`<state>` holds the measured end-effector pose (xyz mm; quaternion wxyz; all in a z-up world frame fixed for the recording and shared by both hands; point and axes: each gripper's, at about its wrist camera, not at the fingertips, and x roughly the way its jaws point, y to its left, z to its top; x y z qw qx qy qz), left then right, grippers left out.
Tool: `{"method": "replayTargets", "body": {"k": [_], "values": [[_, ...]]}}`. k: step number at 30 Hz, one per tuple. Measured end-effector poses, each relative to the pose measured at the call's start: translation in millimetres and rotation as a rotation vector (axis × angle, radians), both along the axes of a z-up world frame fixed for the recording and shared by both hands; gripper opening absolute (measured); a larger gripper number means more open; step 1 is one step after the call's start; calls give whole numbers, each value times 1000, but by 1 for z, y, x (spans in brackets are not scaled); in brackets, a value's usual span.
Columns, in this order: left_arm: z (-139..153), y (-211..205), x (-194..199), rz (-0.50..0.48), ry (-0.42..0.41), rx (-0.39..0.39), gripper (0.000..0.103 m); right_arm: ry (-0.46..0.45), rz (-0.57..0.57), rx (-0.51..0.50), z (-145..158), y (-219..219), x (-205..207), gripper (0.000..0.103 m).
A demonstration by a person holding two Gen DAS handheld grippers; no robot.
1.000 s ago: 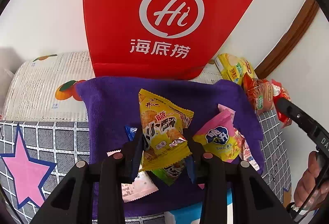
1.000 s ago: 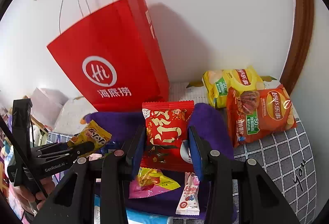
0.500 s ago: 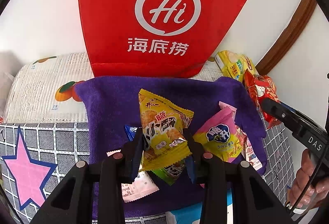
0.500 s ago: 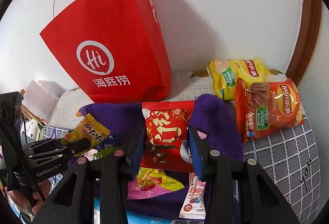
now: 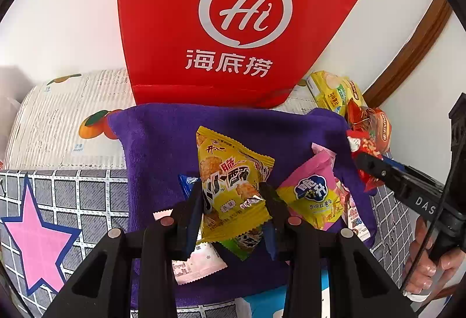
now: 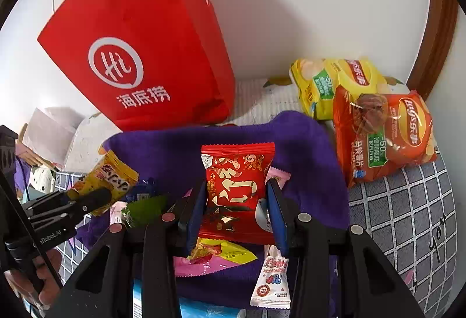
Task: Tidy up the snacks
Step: 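Lower and open the left tool to drop the yellow bag while the right drops the red packet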
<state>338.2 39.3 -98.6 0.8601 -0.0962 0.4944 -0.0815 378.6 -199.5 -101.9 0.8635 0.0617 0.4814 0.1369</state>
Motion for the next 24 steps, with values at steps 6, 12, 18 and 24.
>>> {"method": "replayTargets", "body": {"k": [6,12,18,24], "values": [[-1,0,0,-1,4,1,34,60,15,-22,-14,8,6,41],[-1,-1,0,-4,7,1,34,120,16,-19,-32,11,15,41],[-1,0,0,-6,9,-3,34,145,1,-16,-39,6,18,42],[-2,0,0,-2,12,-6,34,160,-5,-5,-45,2,21,42]]}}
